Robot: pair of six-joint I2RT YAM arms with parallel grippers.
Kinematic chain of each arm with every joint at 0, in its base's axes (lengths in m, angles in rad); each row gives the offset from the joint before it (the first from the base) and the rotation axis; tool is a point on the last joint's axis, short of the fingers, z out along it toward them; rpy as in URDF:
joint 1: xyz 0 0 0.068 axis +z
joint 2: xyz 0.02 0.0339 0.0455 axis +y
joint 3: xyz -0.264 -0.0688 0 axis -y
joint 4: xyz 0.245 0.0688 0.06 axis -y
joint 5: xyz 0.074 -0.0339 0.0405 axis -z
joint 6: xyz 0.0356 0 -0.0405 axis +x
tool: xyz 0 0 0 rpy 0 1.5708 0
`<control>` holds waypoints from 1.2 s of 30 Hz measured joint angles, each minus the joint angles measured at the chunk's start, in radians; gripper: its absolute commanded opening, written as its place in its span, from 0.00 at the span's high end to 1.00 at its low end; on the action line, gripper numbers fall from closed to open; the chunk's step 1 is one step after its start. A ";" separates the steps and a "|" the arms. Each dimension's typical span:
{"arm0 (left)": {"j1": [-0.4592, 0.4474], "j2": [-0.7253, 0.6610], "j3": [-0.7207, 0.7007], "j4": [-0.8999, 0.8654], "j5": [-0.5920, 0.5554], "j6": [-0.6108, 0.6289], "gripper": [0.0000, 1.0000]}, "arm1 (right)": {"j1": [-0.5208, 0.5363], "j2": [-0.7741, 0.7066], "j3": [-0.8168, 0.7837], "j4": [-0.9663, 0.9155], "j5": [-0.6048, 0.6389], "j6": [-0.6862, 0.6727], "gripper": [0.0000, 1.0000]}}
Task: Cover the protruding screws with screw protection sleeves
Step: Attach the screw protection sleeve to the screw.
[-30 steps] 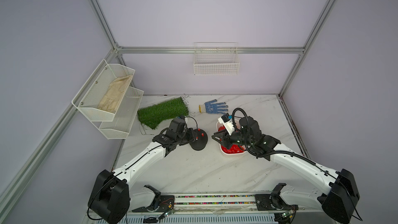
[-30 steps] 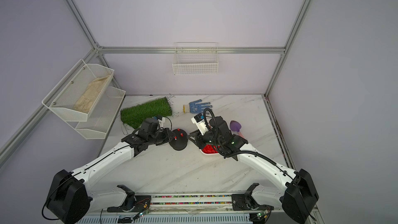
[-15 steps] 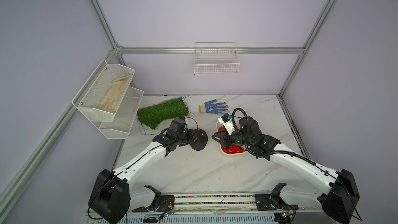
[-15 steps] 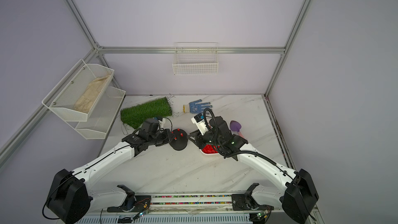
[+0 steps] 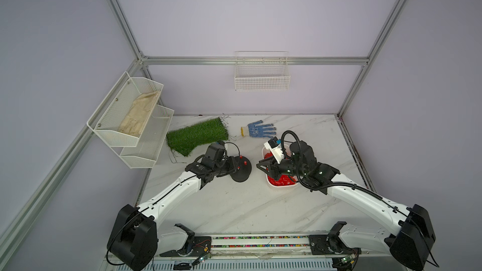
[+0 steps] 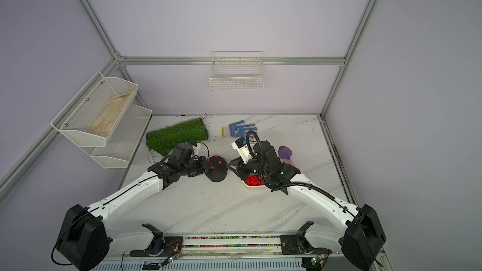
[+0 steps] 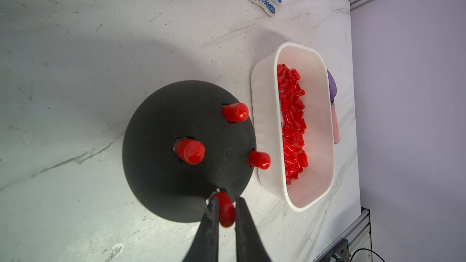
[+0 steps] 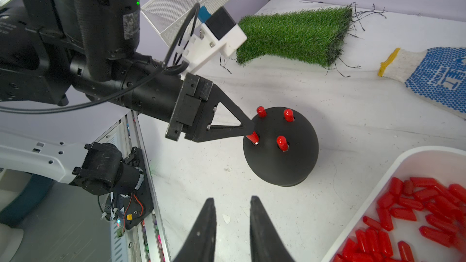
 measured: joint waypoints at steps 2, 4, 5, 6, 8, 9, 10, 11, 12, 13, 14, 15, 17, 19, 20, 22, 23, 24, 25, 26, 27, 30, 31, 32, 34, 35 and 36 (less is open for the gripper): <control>-0.002 0.005 0.000 0.000 0.000 0.004 0.84 | 0.000 0.000 0.000 0.000 0.000 0.000 0.73; -0.006 0.012 0.000 -0.001 -0.001 0.006 0.84 | 0.000 0.000 0.000 0.000 0.000 0.000 0.73; -0.008 0.015 0.000 -0.002 -0.003 0.006 0.84 | 0.000 0.000 0.000 0.000 -0.001 0.000 0.73; -0.009 0.017 0.000 -0.002 -0.004 0.006 0.84 | 0.000 0.000 0.000 0.000 -0.001 0.000 0.73; -0.011 0.018 0.000 -0.003 -0.008 0.007 0.84 | 0.000 0.000 0.000 0.000 -0.003 0.000 0.73; -0.012 0.018 0.000 -0.003 -0.009 0.007 0.84 | 0.000 0.000 0.000 0.000 -0.003 0.001 0.73; -0.012 0.018 0.000 -0.004 -0.010 0.007 0.84 | 0.000 0.000 0.000 0.000 -0.003 0.001 0.73; -0.012 0.018 0.001 -0.005 -0.011 0.007 0.84 | 0.000 0.000 0.000 0.000 -0.003 0.001 0.73; -0.012 0.018 0.002 -0.007 -0.011 0.008 0.82 | 0.000 0.000 0.000 0.000 -0.003 0.000 0.73; -0.012 0.019 0.003 -0.009 -0.012 0.010 0.82 | 0.000 0.000 0.000 0.000 -0.003 0.001 0.73; -0.012 0.019 0.004 -0.012 -0.013 0.012 0.81 | 0.000 0.000 0.000 0.000 -0.003 0.001 0.73; -0.013 0.020 0.005 -0.015 -0.014 0.013 0.80 | 0.000 0.000 0.000 0.000 -0.003 0.001 0.73; -0.013 0.020 0.007 -0.020 -0.017 0.014 0.79 | 0.000 0.000 0.000 0.001 -0.004 0.000 0.73; -0.013 0.020 0.008 -0.023 -0.019 0.014 0.78 | 0.000 0.000 0.000 0.001 -0.006 0.001 0.73; -0.013 0.020 0.008 -0.024 -0.021 0.014 0.77 | 0.000 0.000 0.000 0.000 -0.007 0.000 0.73; -0.013 0.020 0.009 -0.029 -0.023 0.018 0.76 | 0.000 0.000 0.000 0.001 -0.009 0.000 0.73; -0.013 0.020 0.011 -0.033 -0.024 0.020 0.76 | 0.000 0.000 0.000 0.001 -0.010 0.000 0.73; -0.013 0.020 0.014 -0.040 -0.026 0.021 0.74 | 0.000 0.000 0.000 0.001 -0.011 0.000 0.73; -0.013 0.019 0.015 -0.044 -0.029 0.021 0.73 | 0.000 0.000 0.000 0.001 -0.011 0.000 0.73; -0.013 0.018 0.016 -0.047 -0.030 0.023 0.73 | 0.000 0.000 0.000 0.001 -0.012 0.000 0.73; -0.013 0.017 0.017 -0.051 -0.032 0.024 0.73 | 0.000 0.000 0.000 0.001 -0.013 0.000 0.73; -0.013 0.011 0.019 -0.063 -0.035 0.026 0.73 | 0.000 0.000 0.000 0.001 -0.018 0.000 0.73; -0.013 0.009 0.019 -0.066 -0.037 0.026 0.72 | 0.000 0.000 0.000 0.001 -0.018 0.000 0.73; -0.013 0.007 0.019 -0.069 -0.037 0.027 0.72 | 0.000 0.000 0.000 0.001 -0.018 0.000 0.73; -0.013 0.005 0.019 -0.072 -0.037 0.029 0.70 | 0.000 0.000 0.000 0.001 -0.018 0.000 0.73; -0.013 0.005 0.019 -0.074 -0.037 0.029 0.67 | 0.000 0.000 0.000 0.001 -0.018 0.000 0.73; -0.013 0.005 0.019 -0.076 -0.039 0.030 0.65 | 0.000 0.000 0.000 0.001 -0.018 0.000 0.73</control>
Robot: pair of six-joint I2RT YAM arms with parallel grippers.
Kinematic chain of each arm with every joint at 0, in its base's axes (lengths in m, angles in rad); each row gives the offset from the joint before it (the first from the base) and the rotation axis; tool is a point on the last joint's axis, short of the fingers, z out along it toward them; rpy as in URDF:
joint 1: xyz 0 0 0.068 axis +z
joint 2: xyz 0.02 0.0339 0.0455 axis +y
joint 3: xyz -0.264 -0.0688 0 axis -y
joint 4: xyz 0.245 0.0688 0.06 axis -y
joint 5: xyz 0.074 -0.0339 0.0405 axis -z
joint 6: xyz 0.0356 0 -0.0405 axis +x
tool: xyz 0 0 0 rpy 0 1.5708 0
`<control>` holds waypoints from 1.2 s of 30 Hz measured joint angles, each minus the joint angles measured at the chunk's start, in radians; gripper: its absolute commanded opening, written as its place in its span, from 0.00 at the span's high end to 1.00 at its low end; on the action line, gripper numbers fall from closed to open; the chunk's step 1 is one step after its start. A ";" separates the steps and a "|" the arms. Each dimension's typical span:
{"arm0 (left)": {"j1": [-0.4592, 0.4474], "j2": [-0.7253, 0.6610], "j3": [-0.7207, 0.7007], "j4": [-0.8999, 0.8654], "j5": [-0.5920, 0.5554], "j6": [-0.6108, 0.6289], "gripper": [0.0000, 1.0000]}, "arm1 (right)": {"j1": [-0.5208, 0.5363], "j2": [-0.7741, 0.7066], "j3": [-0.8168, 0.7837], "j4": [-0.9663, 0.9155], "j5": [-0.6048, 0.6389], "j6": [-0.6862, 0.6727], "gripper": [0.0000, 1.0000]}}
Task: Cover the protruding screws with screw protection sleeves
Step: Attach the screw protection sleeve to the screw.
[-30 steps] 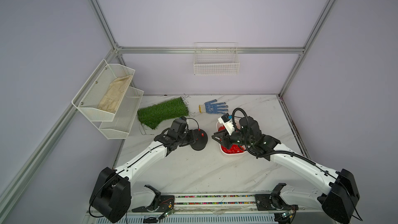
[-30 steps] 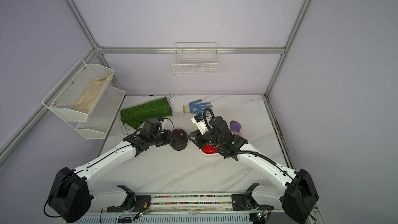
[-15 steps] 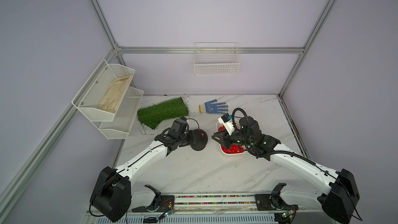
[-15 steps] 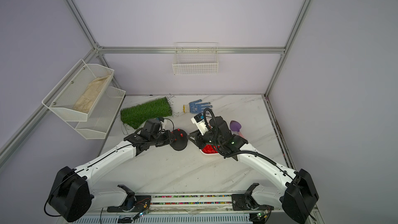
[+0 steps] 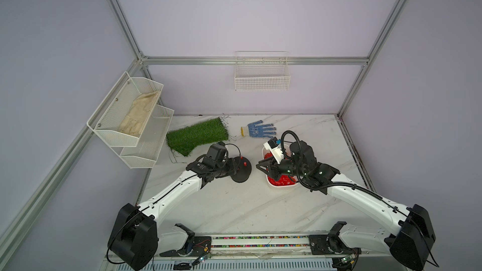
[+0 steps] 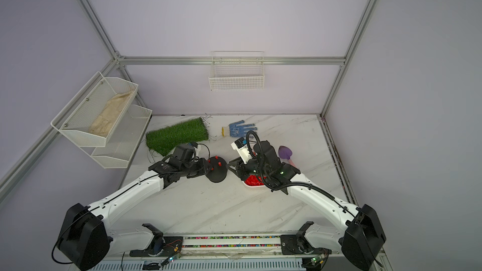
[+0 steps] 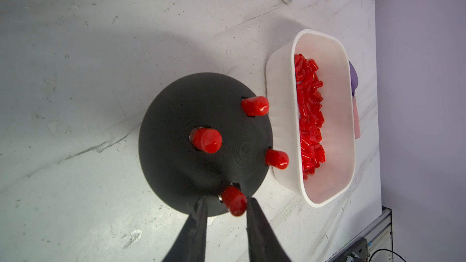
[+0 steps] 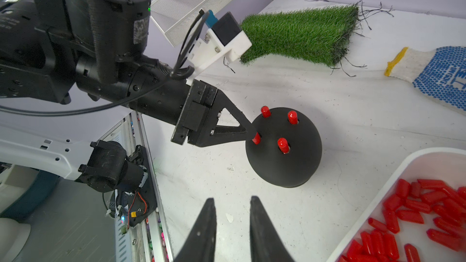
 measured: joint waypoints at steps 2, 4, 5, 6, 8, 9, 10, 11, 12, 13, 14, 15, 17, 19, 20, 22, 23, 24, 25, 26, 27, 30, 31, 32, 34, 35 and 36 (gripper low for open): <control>0.000 0.000 0.000 -0.005 -0.001 0.001 0.65 | 0.000 0.000 0.000 0.000 0.000 0.000 0.73; 0.000 0.000 0.000 -0.008 0.000 0.000 0.65 | 0.000 0.002 0.000 0.000 -0.001 0.000 0.73; 0.000 0.000 0.000 -0.008 0.000 0.000 0.65 | 0.000 0.002 0.000 0.000 -0.001 0.000 0.73; 0.000 0.000 0.000 -0.008 0.000 0.000 0.65 | 0.000 0.003 0.000 0.000 -0.001 0.000 0.73; 0.000 -0.003 0.000 -0.010 -0.001 0.000 0.65 | 0.000 0.005 0.000 0.000 -0.002 0.000 0.73; 0.000 -0.006 0.000 -0.012 -0.002 0.000 0.65 | 0.000 0.005 0.000 0.000 -0.002 0.000 0.73; 0.000 -0.009 0.000 -0.013 -0.002 0.000 0.65 | 0.000 0.006 0.000 0.000 -0.002 0.000 0.73; 0.000 -0.013 0.000 -0.015 -0.002 0.000 0.64 | 0.000 0.006 0.000 0.000 -0.002 0.000 0.73; 0.000 -0.015 0.000 -0.015 -0.002 0.000 0.63 | 0.000 0.006 0.000 0.000 -0.002 0.000 0.74; 0.000 -0.018 0.000 -0.015 -0.002 0.000 0.63 | 0.000 0.006 0.000 0.000 -0.003 0.000 0.74; 0.000 -0.020 0.000 -0.015 -0.002 0.000 0.63 | 0.000 0.006 0.000 0.000 -0.003 0.000 0.74; 0.000 -0.021 0.000 -0.015 -0.002 0.000 0.63 | 0.000 0.006 0.000 0.000 -0.003 0.000 0.73; 0.000 -0.021 0.002 -0.017 -0.002 0.000 0.64 | 0.000 0.006 0.000 0.000 -0.003 0.000 0.73; 0.000 -0.021 0.005 -0.019 -0.003 0.000 0.68 | 0.000 0.006 0.000 0.000 -0.003 0.000 0.73; 0.000 -0.021 0.006 -0.018 -0.003 -0.001 0.69 | 0.000 0.006 0.000 0.000 -0.003 0.000 0.73; 0.000 -0.021 0.006 -0.019 -0.006 0.000 0.70 | 0.000 0.006 0.000 0.000 -0.003 0.000 0.73; 0.000 -0.021 0.006 -0.019 -0.006 0.001 0.71 | 0.000 0.006 0.000 0.000 -0.003 0.000 0.74; 0.000 -0.021 0.006 -0.019 -0.007 0.000 0.71 | 0.000 0.006 0.000 0.000 -0.003 0.000 0.73; 0.000 -0.020 0.006 -0.019 -0.008 0.000 0.71 | 0.000 0.006 0.000 0.000 -0.003 0.000 0.73; 0.000 -0.019 0.006 -0.019 -0.010 0.000 0.71 | 0.000 0.006 0.000 0.000 -0.003 0.000 0.73; 0.000 -0.017 0.006 -0.019 -0.010 0.001 0.71 | 0.000 0.006 0.000 0.000 -0.003 0.000 0.73; 0.000 -0.008 0.006 -0.019 -0.010 0.001 0.72 | 0.000 0.006 0.000 0.000 -0.003 0.000 0.73; 0.000 -0.004 0.006 -0.019 -0.011 0.001 0.72 | 0.000 0.006 0.000 0.000 -0.003 0.000 0.73; 0.000 -0.002 0.006 -0.018 -0.010 0.001 0.72 | 0.000 0.006 0.000 0.000 -0.003 0.000 0.73; 0.000 0.000 0.006 -0.016 -0.010 0.001 0.72 | 0.000 0.006 0.000 0.000 -0.003 0.000 0.73; 0.000 0.000 0.006 -0.016 -0.010 0.001 0.72 | 0.000 0.006 0.000 0.000 -0.003 0.000 0.73; 0.000 0.001 0.006 -0.015 -0.010 0.001 0.72 | 0.000 0.006 0.000 0.000 -0.003 0.000 0.73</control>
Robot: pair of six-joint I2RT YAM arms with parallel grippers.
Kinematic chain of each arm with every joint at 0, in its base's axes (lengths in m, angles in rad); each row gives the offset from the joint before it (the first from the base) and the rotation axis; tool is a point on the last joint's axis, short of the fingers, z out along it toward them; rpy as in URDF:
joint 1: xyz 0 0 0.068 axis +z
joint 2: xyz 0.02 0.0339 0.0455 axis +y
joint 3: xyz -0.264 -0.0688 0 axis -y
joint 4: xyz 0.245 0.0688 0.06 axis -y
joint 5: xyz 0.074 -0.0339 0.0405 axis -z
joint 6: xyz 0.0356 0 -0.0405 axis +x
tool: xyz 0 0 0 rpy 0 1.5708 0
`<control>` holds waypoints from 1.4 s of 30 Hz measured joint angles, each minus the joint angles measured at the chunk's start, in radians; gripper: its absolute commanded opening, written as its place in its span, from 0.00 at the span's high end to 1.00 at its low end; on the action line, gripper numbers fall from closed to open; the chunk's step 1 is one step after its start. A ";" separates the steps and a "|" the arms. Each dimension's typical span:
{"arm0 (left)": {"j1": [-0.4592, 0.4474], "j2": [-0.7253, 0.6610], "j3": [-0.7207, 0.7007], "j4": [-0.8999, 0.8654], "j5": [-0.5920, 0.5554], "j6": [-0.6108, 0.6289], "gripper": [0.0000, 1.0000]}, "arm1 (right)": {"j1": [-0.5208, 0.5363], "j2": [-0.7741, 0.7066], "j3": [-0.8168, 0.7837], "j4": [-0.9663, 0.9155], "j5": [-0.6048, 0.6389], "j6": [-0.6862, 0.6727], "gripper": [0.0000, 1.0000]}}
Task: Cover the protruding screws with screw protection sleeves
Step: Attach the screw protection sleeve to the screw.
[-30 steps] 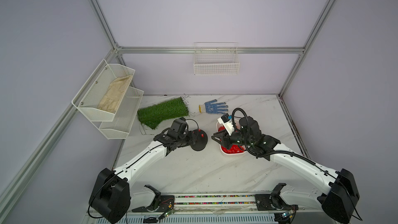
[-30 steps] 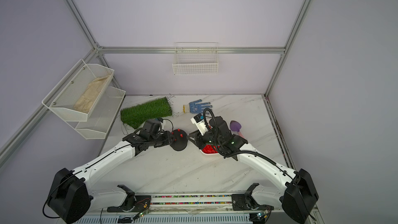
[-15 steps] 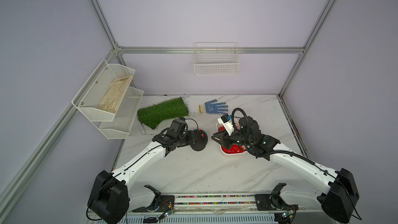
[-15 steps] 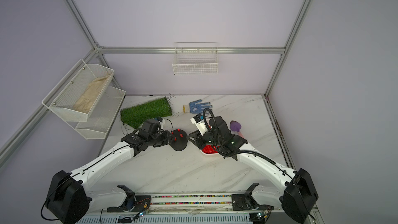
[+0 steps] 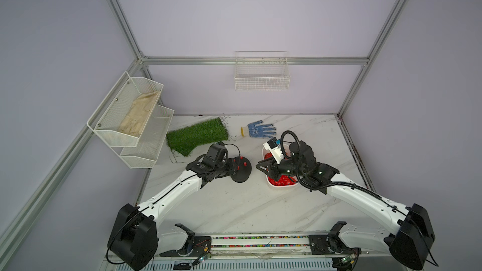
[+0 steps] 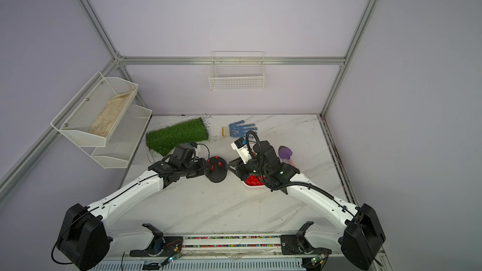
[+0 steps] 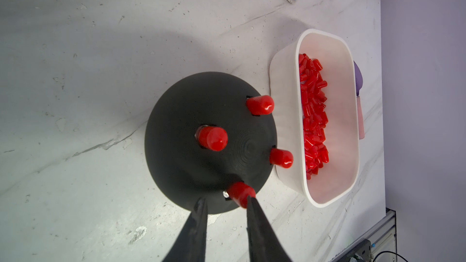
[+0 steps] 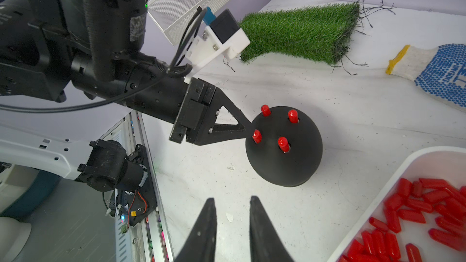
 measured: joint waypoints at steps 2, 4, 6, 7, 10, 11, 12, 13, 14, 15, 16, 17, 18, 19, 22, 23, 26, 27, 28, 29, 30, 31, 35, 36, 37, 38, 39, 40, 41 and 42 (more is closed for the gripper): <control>0.000 0.000 0.000 0.000 0.000 0.000 0.72 | 0.000 0.000 0.000 0.000 0.000 0.000 0.73; 0.000 0.000 0.000 0.000 0.000 0.000 0.72 | 0.000 0.000 0.000 0.000 0.000 0.000 0.73; 0.000 0.000 0.000 0.000 0.000 0.000 0.72 | 0.000 0.000 0.000 0.000 0.000 0.000 0.73; 0.000 0.000 0.000 0.000 0.000 0.000 0.72 | 0.000 0.000 0.000 0.000 0.000 0.000 0.73; 0.000 0.000 0.000 0.000 -0.001 0.000 0.72 | 0.000 0.000 0.000 0.000 0.001 0.000 0.73; 0.000 0.000 0.000 0.000 -0.001 0.000 0.72 | 0.000 0.000 0.000 0.000 0.001 0.000 0.73; 0.000 -0.001 0.000 -0.001 -0.001 0.000 0.72 | 0.000 0.000 0.000 0.000 0.001 0.000 0.73; 0.000 -0.002 0.000 -0.003 -0.002 0.000 0.71 | 0.000 0.000 0.000 0.000 0.002 0.000 0.73; 0.000 -0.004 0.000 -0.006 -0.003 0.000 0.71 | 0.000 0.000 0.000 0.000 0.002 0.000 0.73; 0.000 -0.006 0.000 -0.011 -0.005 0.000 0.71 | 0.000 0.000 0.000 0.000 0.003 0.000 0.73; 0.000 -0.008 0.001 -0.020 -0.008 0.001 0.70 | 0.000 0.000 0.000 0.000 0.003 0.000 0.73; 0.000 -0.011 0.002 -0.030 -0.011 0.002 0.69 | 0.000 0.000 0.000 0.000 0.003 0.000 0.73; 0.000 -0.014 0.005 -0.042 -0.015 0.002 0.69 | 0.000 0.000 0.000 0.000 0.004 0.000 0.73; 0.000 -0.019 0.010 -0.052 -0.019 0.002 0.69 | 0.000 0.000 0.000 0.000 0.004 0.000 0.73; 0.000 -0.037 0.039 -0.075 -0.023 0.006 0.69 | 0.000 -0.001 0.000 0.000 0.008 0.000 0.72; 0.000 -0.043 0.047 -0.078 -0.024 0.008 0.69 | 0.000 -0.001 0.000 0.000 0.010 0.000 0.72; 0.000 -0.073 0.077 -0.092 -0.026 0.018 0.67 | 0.000 -0.001 0.000 0.000 0.016 0.000 0.72; 0.000 -0.085 0.086 -0.098 -0.026 0.020 0.66 | 0.000 -0.001 0.000 0.000 0.018 0.002 0.72; 0.000 -0.100 0.094 -0.104 -0.028 0.025 0.65 | 0.000 -0.001 0.000 0.000 0.019 0.003 0.72; 0.000 -0.114 0.097 -0.109 -0.031 0.026 0.65 | 0.000 -0.001 0.000 0.000 0.022 0.004 0.71; 0.000 -0.130 0.099 -0.113 -0.035 0.026 0.63 | 0.000 -0.001 0.000 0.000 0.025 0.005 0.70; 0.000 -0.151 0.099 -0.119 -0.042 0.028 0.62 | 0.000 -0.001 0.000 -0.001 0.032 0.009 0.70; 0.000 -0.220 0.099 -0.156 -0.061 0.038 0.51 | 0.000 0.000 0.000 -0.001 0.061 0.021 0.64; 0.000 -0.237 0.099 -0.167 -0.068 0.043 0.47 | 0.000 0.002 0.000 -0.001 0.068 0.024 0.61; 0.000 -0.252 0.099 -0.177 -0.073 0.051 0.43 | 0.000 0.003 0.000 -0.001 0.074 0.027 0.57; 0.001 -0.263 0.099 -0.185 -0.076 0.053 0.42 | 0.000 0.006 0.000 -0.001 0.082 0.029 0.54; 0.001 -0.275 0.099 -0.194 -0.082 0.058 0.37 | 0.000 0.009 0.000 -0.001 0.090 0.032 0.43; 0.002 -0.284 0.099 -0.205 -0.088 0.066 0.28 | 0.000 0.011 0.000 -0.002 0.099 0.037 0.18; 0.002 -0.290 0.099 -0.216 -0.093 0.066 0.25 | 0.000 0.011 0.000 -0.002 0.108 0.042 0.04; 0.003 -0.296 0.099 -0.226 -0.100 0.072 0.18 | 0.000 0.011 0.000 -0.002 0.115 0.046 0.03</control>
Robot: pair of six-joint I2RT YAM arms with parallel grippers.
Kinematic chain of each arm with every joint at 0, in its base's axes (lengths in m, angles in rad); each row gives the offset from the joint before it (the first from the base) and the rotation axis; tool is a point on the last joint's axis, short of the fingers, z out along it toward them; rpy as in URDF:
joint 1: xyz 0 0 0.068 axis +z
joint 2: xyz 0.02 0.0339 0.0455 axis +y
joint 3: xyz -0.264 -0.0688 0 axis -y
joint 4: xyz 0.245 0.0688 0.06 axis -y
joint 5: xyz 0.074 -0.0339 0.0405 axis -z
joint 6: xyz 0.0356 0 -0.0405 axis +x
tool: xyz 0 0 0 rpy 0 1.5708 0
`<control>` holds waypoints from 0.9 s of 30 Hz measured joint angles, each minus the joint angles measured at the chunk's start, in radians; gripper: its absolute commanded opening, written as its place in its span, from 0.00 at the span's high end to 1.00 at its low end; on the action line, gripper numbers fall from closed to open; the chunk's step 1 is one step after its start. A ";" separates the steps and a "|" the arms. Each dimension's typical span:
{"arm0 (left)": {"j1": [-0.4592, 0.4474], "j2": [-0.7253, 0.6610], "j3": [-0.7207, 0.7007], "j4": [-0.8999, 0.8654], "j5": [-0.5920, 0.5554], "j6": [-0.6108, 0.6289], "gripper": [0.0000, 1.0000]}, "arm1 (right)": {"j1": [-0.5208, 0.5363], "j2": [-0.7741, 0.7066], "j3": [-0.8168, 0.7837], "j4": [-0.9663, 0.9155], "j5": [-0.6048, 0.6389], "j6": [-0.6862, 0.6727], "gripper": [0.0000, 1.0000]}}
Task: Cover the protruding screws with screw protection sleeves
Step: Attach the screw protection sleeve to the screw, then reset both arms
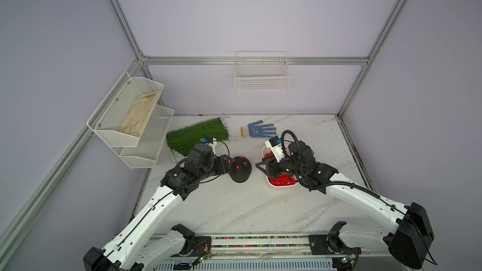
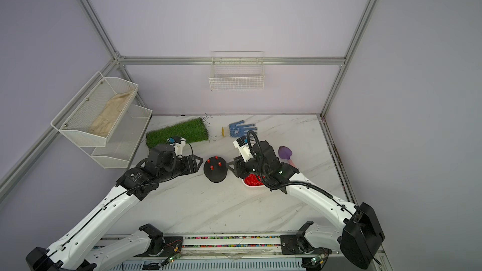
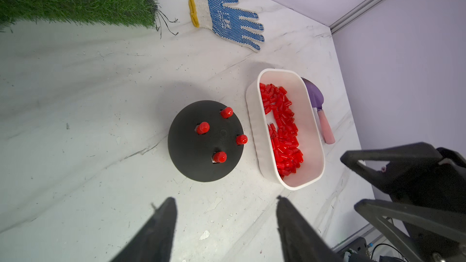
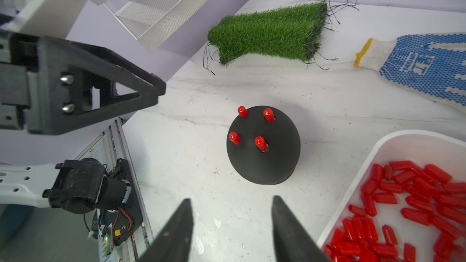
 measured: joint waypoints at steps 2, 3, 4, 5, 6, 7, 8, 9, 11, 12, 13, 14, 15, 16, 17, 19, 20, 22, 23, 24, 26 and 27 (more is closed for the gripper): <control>0.005 -0.008 0.000 -0.022 -0.014 0.011 0.01 | 0.000 0.000 0.000 0.000 0.016 0.003 0.03; 0.005 -0.011 0.000 -0.030 -0.023 0.008 0.00 | 0.000 0.000 0.000 0.000 0.021 0.005 0.03; 0.007 -0.014 0.000 -0.040 -0.032 0.013 0.00 | 0.000 0.000 0.000 0.000 0.029 0.008 0.03; 0.010 -0.017 0.000 -0.049 -0.042 0.015 0.00 | 0.000 0.000 0.000 0.000 0.039 0.012 0.03; 0.010 -0.019 0.000 -0.055 -0.050 0.016 0.00 | 0.000 -0.002 0.000 -0.001 0.047 0.017 0.03; 0.011 -0.024 0.000 -0.063 -0.065 0.017 0.00 | 0.000 -0.005 0.000 -0.002 0.062 0.022 0.03; 0.011 -0.027 0.000 -0.071 -0.084 0.019 0.00 | -0.002 -0.011 0.000 -0.006 0.086 0.028 0.03; 0.011 -0.029 0.000 -0.080 -0.102 0.024 0.00 | -0.004 -0.018 0.000 -0.010 0.108 0.034 0.03; 0.011 -0.031 0.003 -0.116 -0.159 0.036 0.00 | -0.018 -0.042 0.000 -0.031 0.178 0.047 0.03; 0.011 -0.029 0.007 -0.135 -0.187 0.043 0.00 | -0.027 -0.054 0.000 -0.039 0.209 0.053 0.03; 0.011 -0.027 0.015 -0.158 -0.225 0.055 0.00 | -0.048 -0.068 0.000 -0.050 0.251 0.058 0.03; 0.011 -0.026 0.025 -0.179 -0.269 0.067 0.00 | -0.073 -0.080 0.002 -0.060 0.289 0.066 0.03; 0.011 -0.026 0.031 -0.191 -0.301 0.078 0.00 | -0.102 -0.089 0.003 -0.068 0.331 0.072 0.03; 0.012 -0.026 0.040 -0.203 -0.345 0.087 0.00 | -0.135 -0.096 0.007 -0.077 0.375 0.080 0.03; 0.013 -0.026 0.045 -0.206 -0.388 0.093 0.00 | -0.170 -0.100 0.010 -0.082 0.425 0.089 0.03; 0.024 -0.030 0.045 -0.193 -0.458 0.125 0.00 | -0.228 -0.103 0.010 -0.083 0.524 0.102 0.03; 0.034 -0.032 0.045 -0.178 -0.485 0.146 0.00 | -0.254 -0.100 0.010 -0.082 0.570 0.105 0.03; 0.066 -0.028 0.044 -0.130 -0.523 0.190 0.00 | -0.293 -0.077 0.011 -0.076 0.676 0.106 0.03; 0.086 -0.021 0.044 -0.101 -0.537 0.211 0.00 | -0.308 -0.051 0.015 -0.072 0.730 0.106 0.03; 0.107 -0.009 0.043 -0.072 -0.550 0.229 0.00 | -0.318 -0.024 0.018 -0.066 0.773 0.105 0.03; 0.158 0.032 0.027 0.024 -0.584 0.275 0.00 | -0.341 0.051 0.014 -0.032 0.866 0.095 0.03; 0.179 0.046 0.009 0.074 -0.595 0.296 0.00 | -0.352 0.079 0.005 -0.012 0.895 0.089 0.03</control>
